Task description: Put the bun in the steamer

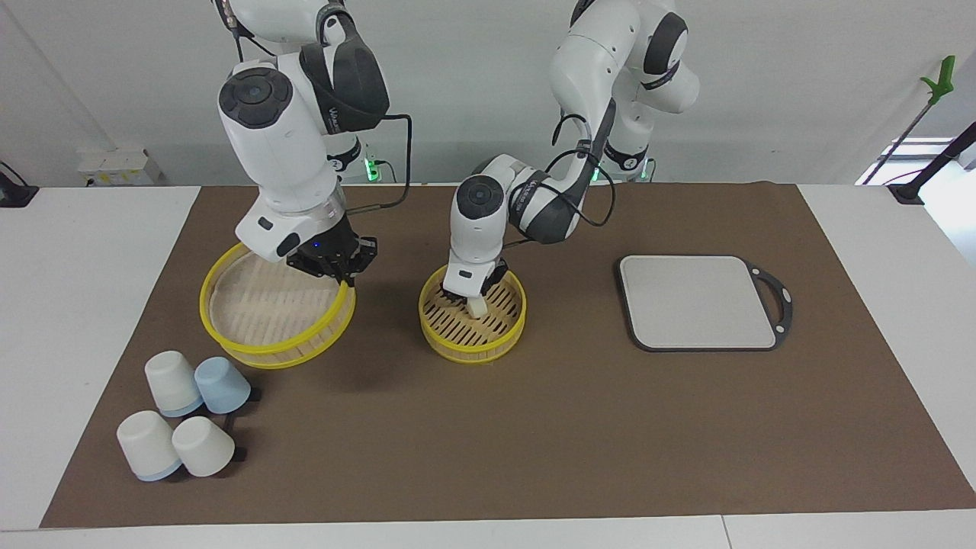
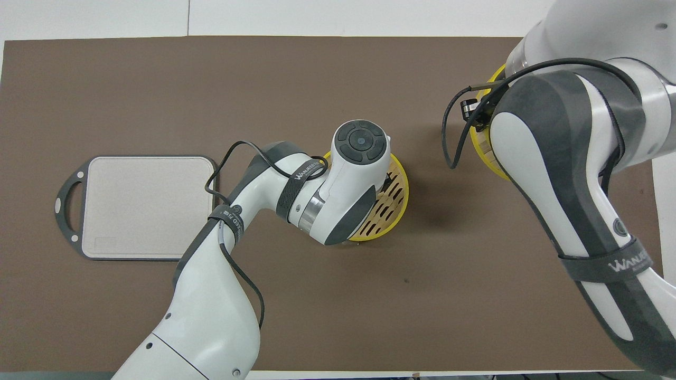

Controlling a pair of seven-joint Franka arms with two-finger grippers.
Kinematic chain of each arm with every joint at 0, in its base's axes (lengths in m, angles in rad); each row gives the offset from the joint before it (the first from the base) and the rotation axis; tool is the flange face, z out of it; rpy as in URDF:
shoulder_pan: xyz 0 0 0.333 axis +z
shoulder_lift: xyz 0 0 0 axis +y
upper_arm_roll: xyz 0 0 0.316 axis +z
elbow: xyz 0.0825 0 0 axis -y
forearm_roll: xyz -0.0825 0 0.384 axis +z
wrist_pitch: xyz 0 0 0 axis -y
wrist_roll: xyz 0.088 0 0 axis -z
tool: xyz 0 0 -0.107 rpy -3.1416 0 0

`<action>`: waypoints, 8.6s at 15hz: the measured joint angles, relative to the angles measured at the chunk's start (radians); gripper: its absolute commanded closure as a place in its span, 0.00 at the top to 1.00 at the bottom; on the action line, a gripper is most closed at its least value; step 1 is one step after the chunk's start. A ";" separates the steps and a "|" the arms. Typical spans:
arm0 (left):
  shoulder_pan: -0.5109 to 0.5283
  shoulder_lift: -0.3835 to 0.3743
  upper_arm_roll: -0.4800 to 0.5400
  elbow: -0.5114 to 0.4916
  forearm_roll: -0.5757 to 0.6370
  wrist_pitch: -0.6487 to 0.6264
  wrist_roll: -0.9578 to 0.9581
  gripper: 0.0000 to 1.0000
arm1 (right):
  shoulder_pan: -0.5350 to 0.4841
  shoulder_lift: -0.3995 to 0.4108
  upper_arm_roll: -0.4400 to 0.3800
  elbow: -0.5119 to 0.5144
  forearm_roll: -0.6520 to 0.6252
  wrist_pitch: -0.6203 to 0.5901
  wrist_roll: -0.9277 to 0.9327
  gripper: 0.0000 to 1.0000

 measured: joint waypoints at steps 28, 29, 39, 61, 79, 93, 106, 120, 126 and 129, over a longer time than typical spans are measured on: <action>0.514 -0.394 0.093 -0.099 0.006 -0.371 0.669 1.00 | 0.397 0.213 -0.004 0.049 -0.012 0.183 0.656 0.00; 0.527 -0.396 0.094 -0.100 0.006 -0.377 0.701 1.00 | 0.403 0.225 -0.005 0.061 -0.012 0.187 0.674 0.00; 0.627 -0.420 0.090 -0.102 0.006 -0.408 0.856 1.00 | 0.423 0.267 -0.007 0.066 -0.012 0.326 0.716 0.00; 0.723 -0.503 -0.003 -0.174 0.065 -0.393 1.048 1.00 | 0.461 0.254 -0.005 -0.009 -0.011 0.336 0.717 0.00; 0.726 -0.565 -0.004 -0.188 0.066 -0.429 1.057 1.00 | 0.454 0.234 -0.010 -0.058 -0.011 0.386 0.717 1.00; 0.726 -0.565 -0.009 -0.188 0.066 -0.419 1.057 1.00 | 0.155 -0.028 -0.023 -0.037 -0.014 0.053 0.088 1.00; 0.726 -0.563 -0.007 -0.189 0.095 -0.349 1.057 1.00 | -0.206 -0.267 -0.024 -0.276 -0.014 -0.063 -0.107 1.00; 0.728 -0.563 0.000 -0.190 0.097 -0.348 1.057 1.00 | -0.219 -0.274 -0.023 -0.299 -0.017 -0.037 -0.107 1.00; 0.728 -0.563 0.000 -0.190 0.097 -0.348 1.057 1.00 | -0.219 -0.294 -0.023 -0.325 -0.017 -0.015 -0.107 1.00; 0.728 -0.563 0.000 -0.190 0.097 -0.348 1.057 1.00 | -0.224 -0.294 -0.023 -0.327 -0.019 -0.013 -0.108 1.00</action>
